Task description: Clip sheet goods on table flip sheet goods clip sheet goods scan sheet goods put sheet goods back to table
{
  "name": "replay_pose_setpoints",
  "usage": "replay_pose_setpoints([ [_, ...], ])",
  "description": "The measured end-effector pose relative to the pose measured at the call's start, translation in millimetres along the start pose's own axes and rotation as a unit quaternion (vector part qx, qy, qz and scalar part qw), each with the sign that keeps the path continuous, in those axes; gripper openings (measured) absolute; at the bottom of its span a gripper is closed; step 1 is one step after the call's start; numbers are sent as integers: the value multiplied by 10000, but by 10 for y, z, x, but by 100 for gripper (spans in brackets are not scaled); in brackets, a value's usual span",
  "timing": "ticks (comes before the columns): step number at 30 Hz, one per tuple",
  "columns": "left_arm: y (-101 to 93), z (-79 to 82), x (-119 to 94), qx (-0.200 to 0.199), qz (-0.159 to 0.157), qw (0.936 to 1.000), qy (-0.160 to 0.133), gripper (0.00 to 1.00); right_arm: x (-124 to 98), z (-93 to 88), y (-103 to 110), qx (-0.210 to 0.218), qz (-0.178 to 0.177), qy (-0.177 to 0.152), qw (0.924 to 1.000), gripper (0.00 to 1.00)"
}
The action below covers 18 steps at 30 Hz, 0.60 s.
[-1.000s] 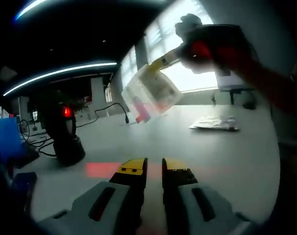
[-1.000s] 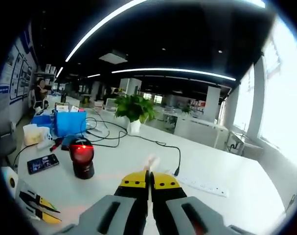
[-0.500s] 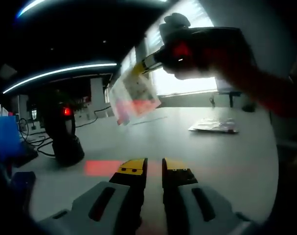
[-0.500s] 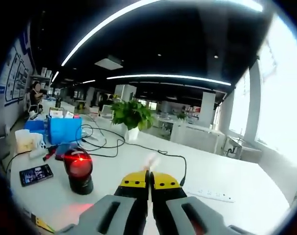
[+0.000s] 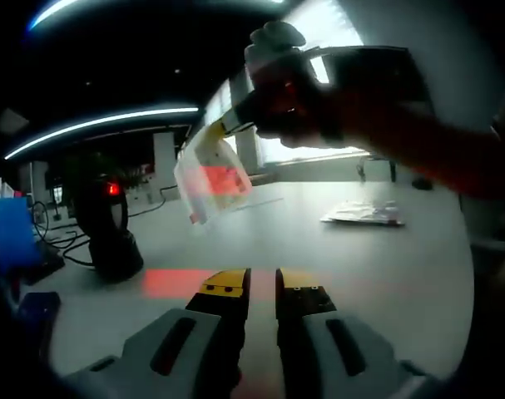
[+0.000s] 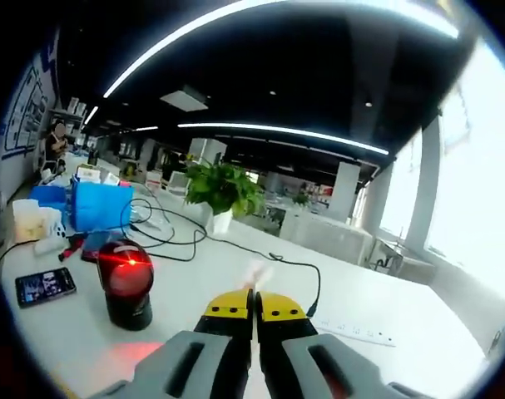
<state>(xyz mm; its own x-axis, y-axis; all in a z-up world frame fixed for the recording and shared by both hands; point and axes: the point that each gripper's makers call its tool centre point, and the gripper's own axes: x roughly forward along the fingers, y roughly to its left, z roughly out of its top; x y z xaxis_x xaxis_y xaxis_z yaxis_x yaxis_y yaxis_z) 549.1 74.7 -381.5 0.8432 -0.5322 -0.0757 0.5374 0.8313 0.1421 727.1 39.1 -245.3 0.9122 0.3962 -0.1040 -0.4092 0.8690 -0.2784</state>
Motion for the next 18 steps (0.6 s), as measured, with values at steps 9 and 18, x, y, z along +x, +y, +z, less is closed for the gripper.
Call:
replay_pose_setpoints([
  [9,-9,16,-1,-1,-21,10000,-15,4,46,5,63,37,-2,-42,10000,0],
  [18,8,12,1,16,-5,10000,-9,4,-63,112,-95,-36,-40,-120,9999,0],
])
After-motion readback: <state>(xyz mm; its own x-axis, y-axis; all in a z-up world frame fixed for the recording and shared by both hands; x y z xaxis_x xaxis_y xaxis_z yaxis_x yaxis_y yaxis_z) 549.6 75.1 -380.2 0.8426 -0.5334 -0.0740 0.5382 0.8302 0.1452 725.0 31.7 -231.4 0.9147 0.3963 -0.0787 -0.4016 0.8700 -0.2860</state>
